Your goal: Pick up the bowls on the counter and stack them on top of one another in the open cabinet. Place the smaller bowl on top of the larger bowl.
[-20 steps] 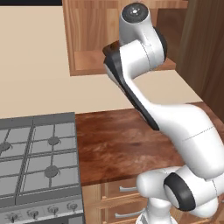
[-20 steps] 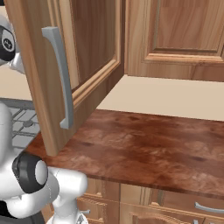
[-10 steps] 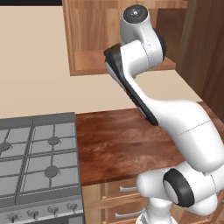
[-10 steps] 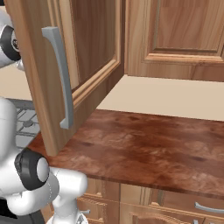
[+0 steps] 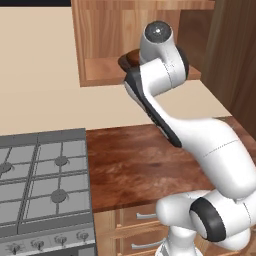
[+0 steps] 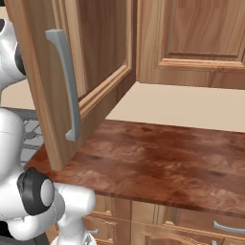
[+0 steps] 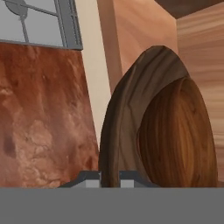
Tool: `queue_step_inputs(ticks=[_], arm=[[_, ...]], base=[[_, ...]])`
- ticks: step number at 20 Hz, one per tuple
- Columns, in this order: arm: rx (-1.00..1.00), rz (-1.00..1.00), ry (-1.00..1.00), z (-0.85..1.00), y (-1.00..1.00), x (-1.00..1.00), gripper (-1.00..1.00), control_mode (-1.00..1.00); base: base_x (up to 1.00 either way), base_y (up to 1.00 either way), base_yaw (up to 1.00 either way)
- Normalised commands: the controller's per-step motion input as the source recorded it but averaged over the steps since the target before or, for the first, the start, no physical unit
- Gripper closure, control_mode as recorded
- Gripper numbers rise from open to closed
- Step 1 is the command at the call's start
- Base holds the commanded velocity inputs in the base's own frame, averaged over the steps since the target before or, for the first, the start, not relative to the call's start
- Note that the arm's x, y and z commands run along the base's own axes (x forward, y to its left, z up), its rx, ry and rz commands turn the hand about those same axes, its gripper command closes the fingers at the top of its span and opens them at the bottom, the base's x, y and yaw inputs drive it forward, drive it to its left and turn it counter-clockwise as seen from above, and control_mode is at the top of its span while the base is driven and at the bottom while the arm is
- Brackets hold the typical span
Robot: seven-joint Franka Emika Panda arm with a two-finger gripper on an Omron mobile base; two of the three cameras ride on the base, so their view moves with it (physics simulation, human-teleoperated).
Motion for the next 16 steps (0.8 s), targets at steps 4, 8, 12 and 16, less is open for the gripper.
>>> queue_step_inputs(ticks=[4, 8, 12, 16], arm=[[0.0, 0.04, 0.0, 0.0, -0.07, 0.25, 1.0, -1.0], [0.0, 0.03, 0.02, 0.03, -0.05, 0.22, 1.0, -1.0], [0.0, 0.03, 0.04, 0.06, -0.03, 0.2, 1.0, -1.0], [0.0, 0.03, 0.04, 0.08, -0.03, 0.22, 1.0, -1.0]], base=[[0.0, 0.0, 0.0], [0.0, 0.0, 0.0], [0.0, 0.0, 0.0], [0.0, 0.0, 0.0]])
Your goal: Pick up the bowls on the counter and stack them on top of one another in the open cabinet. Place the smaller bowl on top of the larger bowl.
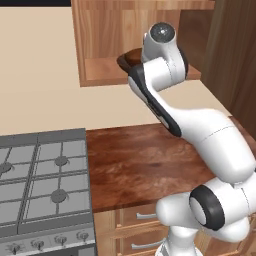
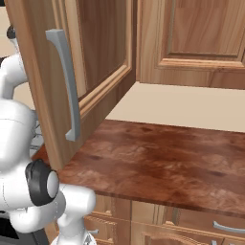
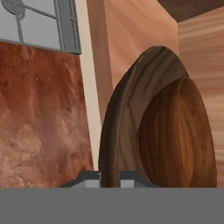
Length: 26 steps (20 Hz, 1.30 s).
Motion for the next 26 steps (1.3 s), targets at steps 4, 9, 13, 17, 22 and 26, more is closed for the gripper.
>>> queue_step_inputs(ticks=[4, 9, 13, 17, 22, 26], arm=[[0.0, 0.03, 0.05, 0.1, -0.01, 0.24, 1.0, -1.0], [0.0, 0.03, 0.04, 0.03, -0.01, 0.24, 1.0, -1.0], [0.0, 0.0, 0.03, 0.0, -0.03, 0.18, 1.0, -1.0], [0.01, 0.0, 0.03, -0.03, -0.05, 0.12, 1.0, -1.0], [0.02, 0.0, 0.01, -0.08, -0.05, 0.15, 1.0, -1.0], [0.02, 0.0, 0.01, -0.12, -0.04, 0.15, 1.0, -1.0]], base=[[0.0, 0.0, 0.0], [0.0, 0.0, 0.0], [0.0, 0.0, 0.0], [0.0, 0.0, 0.0], [0.0, 0.0, 0.0], [0.0, 0.0, 0.0]])
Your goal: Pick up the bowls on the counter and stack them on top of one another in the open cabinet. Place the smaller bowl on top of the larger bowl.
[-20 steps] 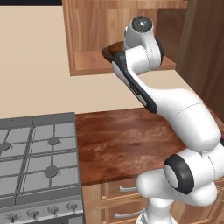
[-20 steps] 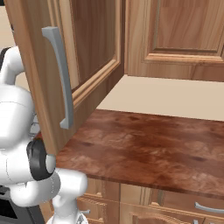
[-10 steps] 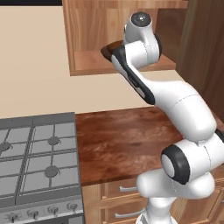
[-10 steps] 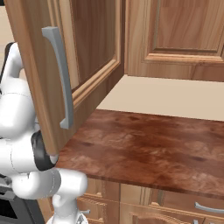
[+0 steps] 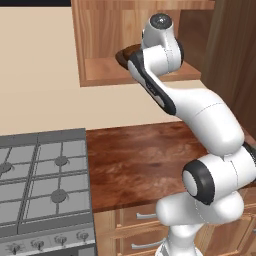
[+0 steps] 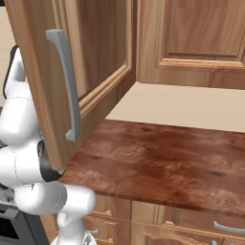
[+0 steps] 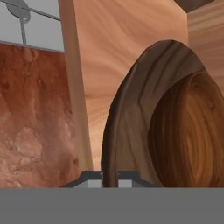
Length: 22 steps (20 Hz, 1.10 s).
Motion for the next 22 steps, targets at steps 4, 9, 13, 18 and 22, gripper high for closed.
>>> queue_step_inputs(ticks=[4, 9, 13, 18, 22], arm=[[0.03, 0.0, 0.02, -0.06, -0.04, 0.14, 1.0, -1.0], [0.02, 0.0, 0.03, 0.0, -0.02, 0.06, 1.0, -1.0], [0.0, 0.0, 0.03, 0.0, 0.0, 0.01, 1.0, -1.0], [0.0, 0.0, 0.01, 0.0, 0.0, 0.01, 1.0, -1.0], [0.0, 0.0, 0.0, -0.03, 0.0, 0.0, -1.0, -1.0]], base=[[0.0, 0.0, 0.0], [0.0, 0.0, 0.0], [0.0, 0.0, 0.0], [0.0, 0.0, 0.0], [0.0, 0.0, 0.0]])
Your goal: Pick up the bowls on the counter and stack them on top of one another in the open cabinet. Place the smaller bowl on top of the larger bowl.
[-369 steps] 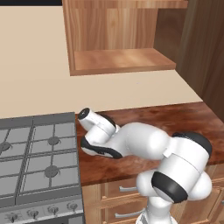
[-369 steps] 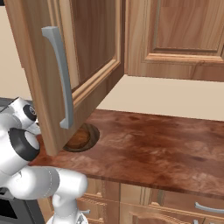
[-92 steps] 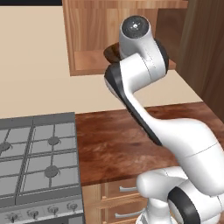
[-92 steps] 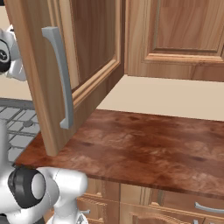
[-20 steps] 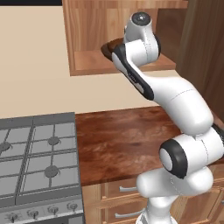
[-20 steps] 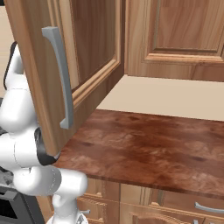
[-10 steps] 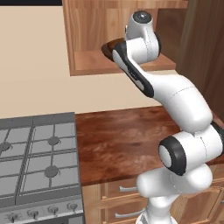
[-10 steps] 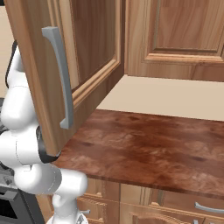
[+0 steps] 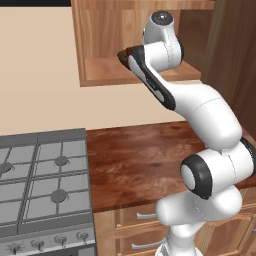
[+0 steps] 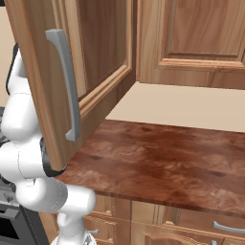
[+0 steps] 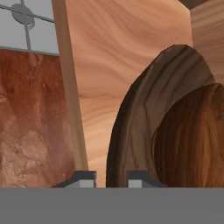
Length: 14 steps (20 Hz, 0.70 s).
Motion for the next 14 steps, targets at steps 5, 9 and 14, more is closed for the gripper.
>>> queue_step_inputs(ticks=[5, 9, 14], arm=[[0.0, 0.0, 0.0, -0.08, 0.0, 0.06, -1.0, -1.0], [0.0, 0.0, 0.0, -0.02, 0.0, 0.02, -1.0, -1.0], [0.0, 0.0, 0.0, 0.2, 0.0, -0.02, -1.0, -1.0]], base=[[0.0, 0.0, 0.0], [0.0, 0.0, 0.0], [0.0, 0.0, 0.0]])
